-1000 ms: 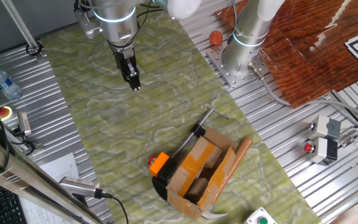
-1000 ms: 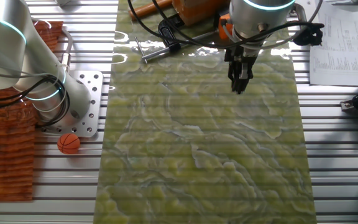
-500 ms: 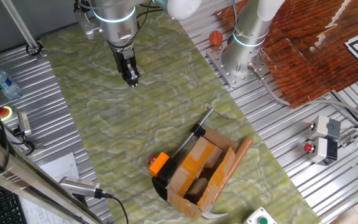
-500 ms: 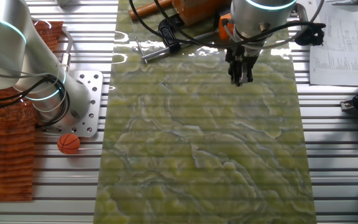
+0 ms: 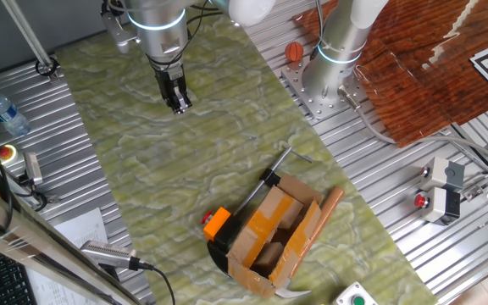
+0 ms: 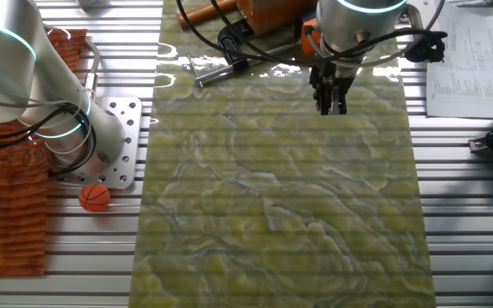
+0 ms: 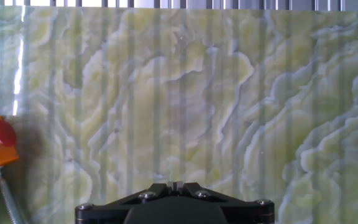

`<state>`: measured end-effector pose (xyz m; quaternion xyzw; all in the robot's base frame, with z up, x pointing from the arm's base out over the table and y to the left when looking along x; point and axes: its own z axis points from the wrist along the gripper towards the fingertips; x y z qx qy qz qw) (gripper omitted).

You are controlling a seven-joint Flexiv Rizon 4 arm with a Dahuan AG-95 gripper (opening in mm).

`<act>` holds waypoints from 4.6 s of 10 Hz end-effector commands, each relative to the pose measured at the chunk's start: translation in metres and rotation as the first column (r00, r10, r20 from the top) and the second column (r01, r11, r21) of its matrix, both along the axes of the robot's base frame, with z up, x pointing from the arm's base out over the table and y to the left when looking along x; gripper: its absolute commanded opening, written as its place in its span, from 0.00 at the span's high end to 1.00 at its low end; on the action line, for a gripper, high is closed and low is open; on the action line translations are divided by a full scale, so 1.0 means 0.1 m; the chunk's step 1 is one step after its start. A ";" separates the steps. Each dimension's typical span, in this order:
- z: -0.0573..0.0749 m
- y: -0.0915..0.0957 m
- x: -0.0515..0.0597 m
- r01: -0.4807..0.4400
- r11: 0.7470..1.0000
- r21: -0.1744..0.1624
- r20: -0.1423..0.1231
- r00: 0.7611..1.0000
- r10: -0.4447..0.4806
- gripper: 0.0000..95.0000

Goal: Press the button horizontally

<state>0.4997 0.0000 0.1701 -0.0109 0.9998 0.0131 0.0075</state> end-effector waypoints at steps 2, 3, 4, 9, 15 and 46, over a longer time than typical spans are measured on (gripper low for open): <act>0.00 0.00 0.00 0.000 1.000 0.000 -0.001 1.000 0.000 1.00; 0.00 0.00 0.00 0.000 1.000 0.000 -0.001 1.000 0.000 1.00; 0.00 0.00 0.00 0.000 1.000 0.000 -0.001 1.000 0.000 1.00; 0.00 0.00 0.00 0.000 1.000 0.000 -0.001 1.000 0.000 1.00; -0.01 0.00 0.01 -0.003 1.000 0.000 -0.001 1.000 0.003 1.00; -0.78 1.16 0.78 -0.238 0.930 0.278 -0.034 0.966 0.258 1.00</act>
